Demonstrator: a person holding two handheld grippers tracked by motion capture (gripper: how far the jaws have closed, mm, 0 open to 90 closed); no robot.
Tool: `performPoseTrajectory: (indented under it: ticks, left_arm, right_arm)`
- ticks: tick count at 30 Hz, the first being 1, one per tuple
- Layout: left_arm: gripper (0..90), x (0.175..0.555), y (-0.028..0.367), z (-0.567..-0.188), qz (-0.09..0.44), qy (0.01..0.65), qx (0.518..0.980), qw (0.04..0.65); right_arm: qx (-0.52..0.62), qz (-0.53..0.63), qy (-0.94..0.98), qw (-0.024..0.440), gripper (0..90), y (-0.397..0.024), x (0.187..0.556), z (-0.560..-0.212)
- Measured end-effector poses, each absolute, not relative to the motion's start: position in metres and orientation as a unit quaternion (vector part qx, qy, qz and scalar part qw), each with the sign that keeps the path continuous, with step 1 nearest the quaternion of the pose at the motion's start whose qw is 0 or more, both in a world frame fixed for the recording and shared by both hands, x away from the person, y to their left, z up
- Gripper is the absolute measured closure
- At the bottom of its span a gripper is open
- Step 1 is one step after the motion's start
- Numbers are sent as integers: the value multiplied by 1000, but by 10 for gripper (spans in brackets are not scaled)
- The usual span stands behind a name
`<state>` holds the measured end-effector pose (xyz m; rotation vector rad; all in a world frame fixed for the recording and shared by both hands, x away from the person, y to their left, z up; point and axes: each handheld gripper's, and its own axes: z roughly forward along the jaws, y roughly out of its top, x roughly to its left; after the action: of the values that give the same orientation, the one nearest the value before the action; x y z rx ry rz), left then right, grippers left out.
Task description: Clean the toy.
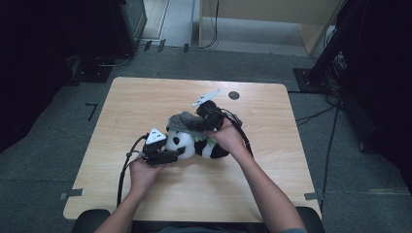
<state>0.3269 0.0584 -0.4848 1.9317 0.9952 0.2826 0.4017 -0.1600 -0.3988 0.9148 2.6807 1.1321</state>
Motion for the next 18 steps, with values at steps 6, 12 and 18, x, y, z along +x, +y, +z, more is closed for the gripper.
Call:
performPoseTrajectory:
  ticks: [6,12,18]
  left_arm:
    - [294,327,58,-485,114,404,784,457]
    - [294,327,58,-485,113,403,784,458]
    - [293,327,59,-485,111,404,783,459]
  right_arm:
    - [309,373,873,50,737,-177,399,-399]
    - [314,375,870,59,738,-190,397,-395]
    - [321,381,865,69,738,-204,394,-393]
